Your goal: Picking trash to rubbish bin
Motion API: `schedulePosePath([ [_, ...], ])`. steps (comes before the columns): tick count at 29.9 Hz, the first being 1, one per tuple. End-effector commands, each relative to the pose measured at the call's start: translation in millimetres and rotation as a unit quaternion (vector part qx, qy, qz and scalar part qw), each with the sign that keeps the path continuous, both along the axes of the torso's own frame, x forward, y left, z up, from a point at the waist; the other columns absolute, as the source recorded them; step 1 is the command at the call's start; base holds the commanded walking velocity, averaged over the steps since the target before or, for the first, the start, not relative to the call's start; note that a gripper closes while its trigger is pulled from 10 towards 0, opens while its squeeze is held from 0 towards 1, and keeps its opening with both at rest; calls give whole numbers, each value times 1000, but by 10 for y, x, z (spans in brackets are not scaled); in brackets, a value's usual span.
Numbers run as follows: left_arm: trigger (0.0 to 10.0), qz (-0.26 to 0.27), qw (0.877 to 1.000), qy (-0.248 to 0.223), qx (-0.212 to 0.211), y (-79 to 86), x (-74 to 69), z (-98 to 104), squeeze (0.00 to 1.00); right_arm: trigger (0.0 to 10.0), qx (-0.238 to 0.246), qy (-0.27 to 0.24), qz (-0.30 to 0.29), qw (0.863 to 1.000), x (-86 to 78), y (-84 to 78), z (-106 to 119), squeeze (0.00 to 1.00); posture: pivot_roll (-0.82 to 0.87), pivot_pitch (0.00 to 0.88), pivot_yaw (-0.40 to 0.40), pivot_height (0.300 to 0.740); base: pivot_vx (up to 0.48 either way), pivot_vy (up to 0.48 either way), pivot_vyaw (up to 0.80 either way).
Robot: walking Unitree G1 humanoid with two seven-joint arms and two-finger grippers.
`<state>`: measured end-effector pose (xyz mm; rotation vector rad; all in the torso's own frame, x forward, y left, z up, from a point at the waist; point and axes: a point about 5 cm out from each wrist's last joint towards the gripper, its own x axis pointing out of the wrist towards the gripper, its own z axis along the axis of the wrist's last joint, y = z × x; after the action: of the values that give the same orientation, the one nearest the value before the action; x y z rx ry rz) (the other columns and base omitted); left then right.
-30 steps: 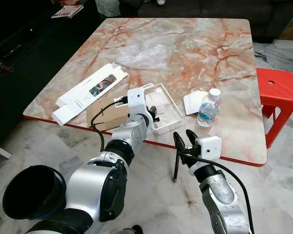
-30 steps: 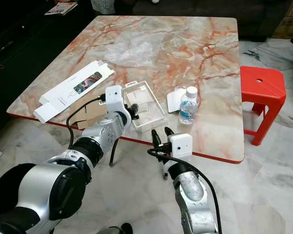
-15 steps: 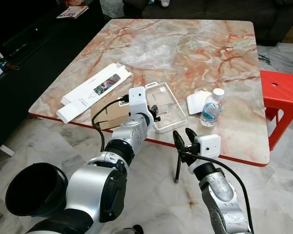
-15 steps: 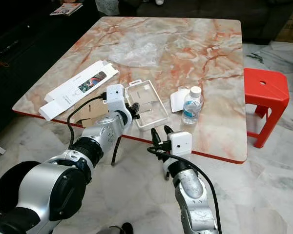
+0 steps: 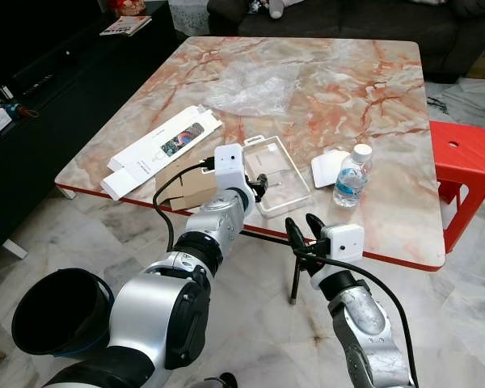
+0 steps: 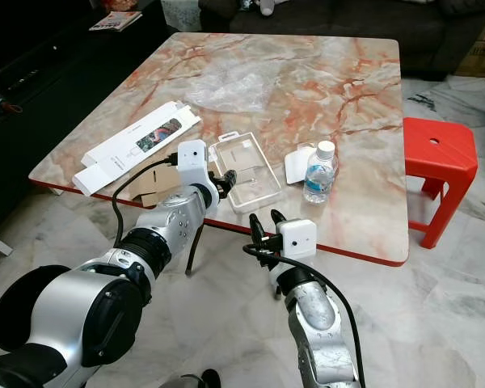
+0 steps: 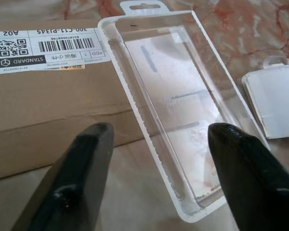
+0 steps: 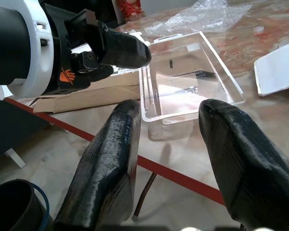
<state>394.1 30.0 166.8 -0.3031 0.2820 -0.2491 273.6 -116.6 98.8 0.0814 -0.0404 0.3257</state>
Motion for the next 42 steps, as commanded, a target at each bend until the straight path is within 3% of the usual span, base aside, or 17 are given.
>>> schedulePosePath([
  [1,10000,-23,1000,-7,-1,-160,-45,9,1000,10000,6,-2,3,1000,-22,38,6,0,43,112,108,740,0,0,0],
  [2,10000,-25,1000,-10,3,-165,-47,11,0,10000,7,-1,3,1000,-28,41,5,0,45,114,108,740,0,0,0],
  [16,10000,-12,1000,-6,15,-80,-63,-112,0,10000,9,2,8,1000,-75,63,-3,0,33,136,102,740,0,0,0],
  [42,10000,-13,1000,18,21,-196,-102,-140,0,10000,23,21,11,999,-286,155,-57,0,12,191,114,740,0,0,0],
])
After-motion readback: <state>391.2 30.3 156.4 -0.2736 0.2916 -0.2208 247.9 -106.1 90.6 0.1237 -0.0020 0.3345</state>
